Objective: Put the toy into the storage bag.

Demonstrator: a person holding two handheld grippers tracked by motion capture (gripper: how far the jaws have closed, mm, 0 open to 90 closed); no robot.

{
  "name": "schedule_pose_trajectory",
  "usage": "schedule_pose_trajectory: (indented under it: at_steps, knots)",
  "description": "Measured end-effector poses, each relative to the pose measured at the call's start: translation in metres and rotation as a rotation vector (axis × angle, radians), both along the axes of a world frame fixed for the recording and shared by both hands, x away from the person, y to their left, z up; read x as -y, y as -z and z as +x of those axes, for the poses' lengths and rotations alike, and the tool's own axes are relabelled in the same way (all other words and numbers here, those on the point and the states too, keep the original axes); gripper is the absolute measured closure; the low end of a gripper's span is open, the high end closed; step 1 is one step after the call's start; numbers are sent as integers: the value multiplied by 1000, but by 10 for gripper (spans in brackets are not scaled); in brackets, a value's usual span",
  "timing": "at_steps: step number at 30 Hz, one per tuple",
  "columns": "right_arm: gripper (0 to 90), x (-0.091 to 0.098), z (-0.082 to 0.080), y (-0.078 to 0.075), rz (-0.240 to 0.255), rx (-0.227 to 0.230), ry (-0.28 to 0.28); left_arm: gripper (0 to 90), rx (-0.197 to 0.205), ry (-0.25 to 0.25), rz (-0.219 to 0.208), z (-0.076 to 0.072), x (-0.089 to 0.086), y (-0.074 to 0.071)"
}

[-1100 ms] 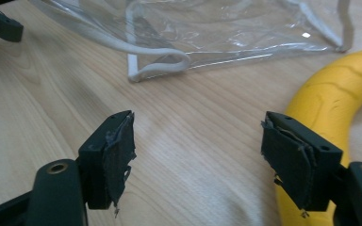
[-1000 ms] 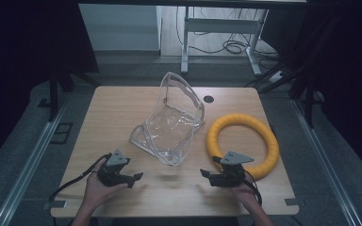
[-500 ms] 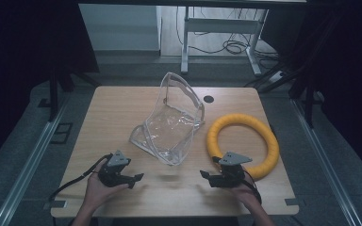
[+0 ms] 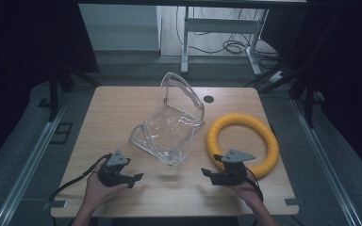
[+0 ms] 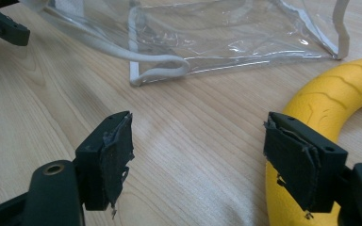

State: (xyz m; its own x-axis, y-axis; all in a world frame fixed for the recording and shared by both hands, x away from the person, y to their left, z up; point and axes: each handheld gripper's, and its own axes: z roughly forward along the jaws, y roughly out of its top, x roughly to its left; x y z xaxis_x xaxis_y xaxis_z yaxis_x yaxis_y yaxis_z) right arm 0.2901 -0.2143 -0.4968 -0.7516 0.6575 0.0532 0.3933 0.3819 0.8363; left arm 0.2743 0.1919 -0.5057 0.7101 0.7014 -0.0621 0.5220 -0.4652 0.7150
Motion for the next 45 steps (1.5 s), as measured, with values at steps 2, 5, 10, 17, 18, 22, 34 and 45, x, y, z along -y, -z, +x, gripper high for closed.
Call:
schedule_pose_trajectory:
  at_steps: [2,5,10,17,18,22,34,45]
  knots:
    - [252,1,0,-2,-6,3,-3,218,1,-1,-2,0,0,-1]
    - [253,2,0,-3,-11,6,-3,217,1,-1,-1,0,0,0]
    - [253,2,1,-2,-13,4,-6,217,-4,0,1,0,1,1]
    - [252,4,4,-9,2,-4,-11,217,-6,1,1,0,1,1]
    - [252,4,4,-9,2,-4,-11,218,-6,1,1,0,1,1]
    - [235,4,9,-16,17,-27,-27,217,-9,0,-1,0,1,1]
    - [248,10,37,-38,-120,-117,-76,218,-18,3,-3,1,3,3]
    - [257,4,51,-43,-284,-190,-121,218,-23,6,0,1,4,4]
